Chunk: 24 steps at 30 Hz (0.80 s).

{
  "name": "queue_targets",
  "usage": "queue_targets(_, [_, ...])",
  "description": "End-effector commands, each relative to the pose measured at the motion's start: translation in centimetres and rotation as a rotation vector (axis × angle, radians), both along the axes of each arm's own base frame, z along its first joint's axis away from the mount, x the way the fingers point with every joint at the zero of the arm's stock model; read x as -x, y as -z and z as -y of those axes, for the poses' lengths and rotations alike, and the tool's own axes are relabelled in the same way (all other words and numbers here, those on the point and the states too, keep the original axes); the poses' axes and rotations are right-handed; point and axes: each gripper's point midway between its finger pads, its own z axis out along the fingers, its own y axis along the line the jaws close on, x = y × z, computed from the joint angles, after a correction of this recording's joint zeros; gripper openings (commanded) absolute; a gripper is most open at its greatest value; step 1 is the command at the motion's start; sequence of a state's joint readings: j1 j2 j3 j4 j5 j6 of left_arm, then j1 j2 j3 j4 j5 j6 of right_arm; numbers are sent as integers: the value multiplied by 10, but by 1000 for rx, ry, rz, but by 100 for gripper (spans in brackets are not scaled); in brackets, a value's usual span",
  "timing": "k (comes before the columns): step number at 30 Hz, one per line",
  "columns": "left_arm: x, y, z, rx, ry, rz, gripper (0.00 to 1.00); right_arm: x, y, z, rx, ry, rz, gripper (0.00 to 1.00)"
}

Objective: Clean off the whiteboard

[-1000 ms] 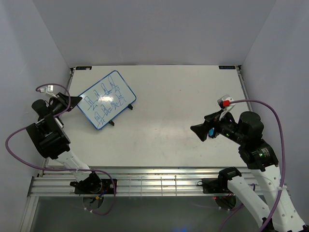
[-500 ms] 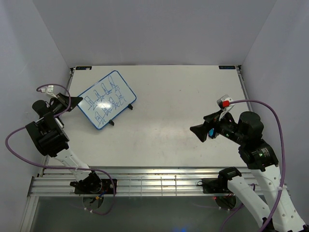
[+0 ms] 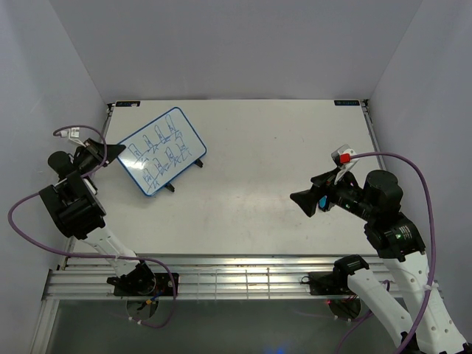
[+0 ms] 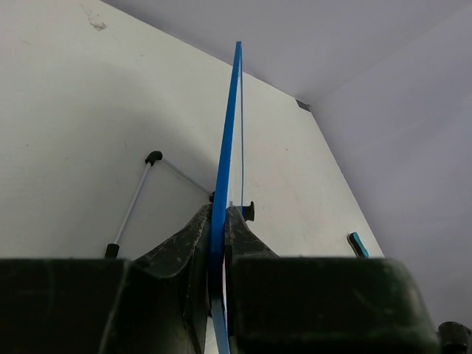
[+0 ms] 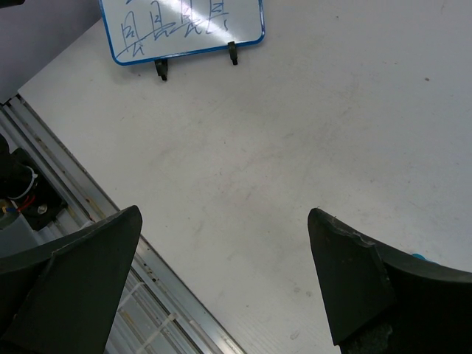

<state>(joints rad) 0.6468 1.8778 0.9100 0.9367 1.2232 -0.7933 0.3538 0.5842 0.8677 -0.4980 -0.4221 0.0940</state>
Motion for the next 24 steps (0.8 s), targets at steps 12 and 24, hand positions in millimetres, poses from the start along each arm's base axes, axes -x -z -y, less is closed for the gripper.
queue_targets(12, [-12,-125,14,-114,17,286,0,-3,-14,-3,-12,-11,50,99])
queue_targets(24, [-38,-180,42,-115,-61,286,0,-9,-15,0,-22,28,39,100])
